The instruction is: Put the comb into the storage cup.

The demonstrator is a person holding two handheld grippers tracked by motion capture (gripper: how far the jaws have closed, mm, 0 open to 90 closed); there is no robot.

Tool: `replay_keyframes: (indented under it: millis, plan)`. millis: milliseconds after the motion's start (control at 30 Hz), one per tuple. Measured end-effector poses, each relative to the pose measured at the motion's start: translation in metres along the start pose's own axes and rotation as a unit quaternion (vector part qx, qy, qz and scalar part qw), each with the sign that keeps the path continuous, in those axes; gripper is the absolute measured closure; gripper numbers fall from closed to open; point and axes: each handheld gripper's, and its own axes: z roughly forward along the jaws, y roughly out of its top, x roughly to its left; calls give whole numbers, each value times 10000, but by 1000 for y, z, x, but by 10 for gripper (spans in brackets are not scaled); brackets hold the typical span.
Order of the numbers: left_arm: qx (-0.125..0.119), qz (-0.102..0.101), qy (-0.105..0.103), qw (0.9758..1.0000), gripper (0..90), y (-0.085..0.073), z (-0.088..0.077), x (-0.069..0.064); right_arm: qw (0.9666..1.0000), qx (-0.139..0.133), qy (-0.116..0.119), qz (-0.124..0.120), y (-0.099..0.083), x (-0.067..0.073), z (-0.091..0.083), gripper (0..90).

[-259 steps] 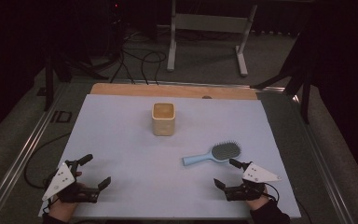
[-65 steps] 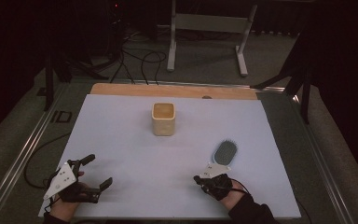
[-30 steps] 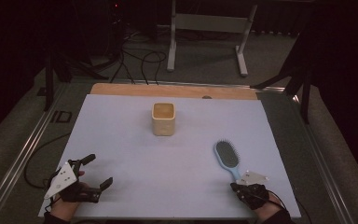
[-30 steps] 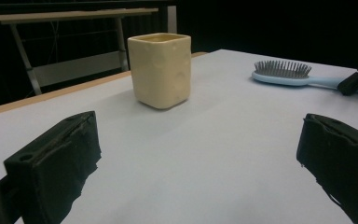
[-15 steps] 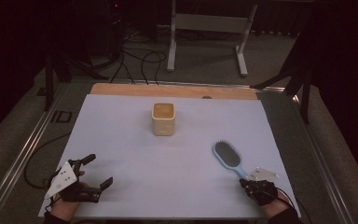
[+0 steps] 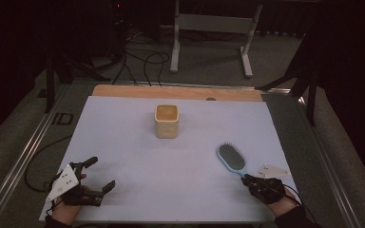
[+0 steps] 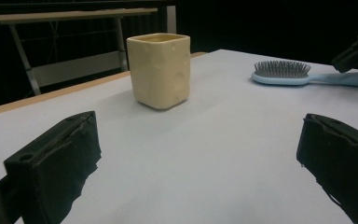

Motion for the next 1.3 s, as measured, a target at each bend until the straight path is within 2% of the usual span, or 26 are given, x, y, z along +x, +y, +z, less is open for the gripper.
replay_keyframes:
  millis: [100,400,500,600,700,767,967,1200,1233,1300]
  plan:
    - [-1,-1,-2,10000,0,0,0,0,10000,-34,11,-14,5,-1,-3,635]
    - [-2,3,-9,10000,0,0,0,0,9999,148,46,7,16,-7,-4,200]
    - [0,3,-10,10000,0,0,0,0,9997,230,-5,13,19,-9,-4,120]
    - [1,9,-11,10000,0,0,0,0,9997,239,-4,28,21,-10,-4,100]
    - [-3,4,-5,10000,0,0,0,0,9994,319,112,-33,23,-13,-4,82]
    - [-6,0,-8,10000,0,0,0,0,9989,449,109,-104,26,-15,-2,82]
    - [-8,-8,-14,10000,0,0,0,0,9978,642,151,-22,30,-21,6,83]
    - [-17,-9,-18,10000,0,0,0,1,9948,1013,94,-87,34,-25,20,83]
    - [-18,-12,-20,10000,0,0,0,1,9929,1184,43,-100,35,-26,25,82]
    - [-18,-14,-24,10000,0,0,0,1,9916,1287,74,-100,35,-27,27,83]
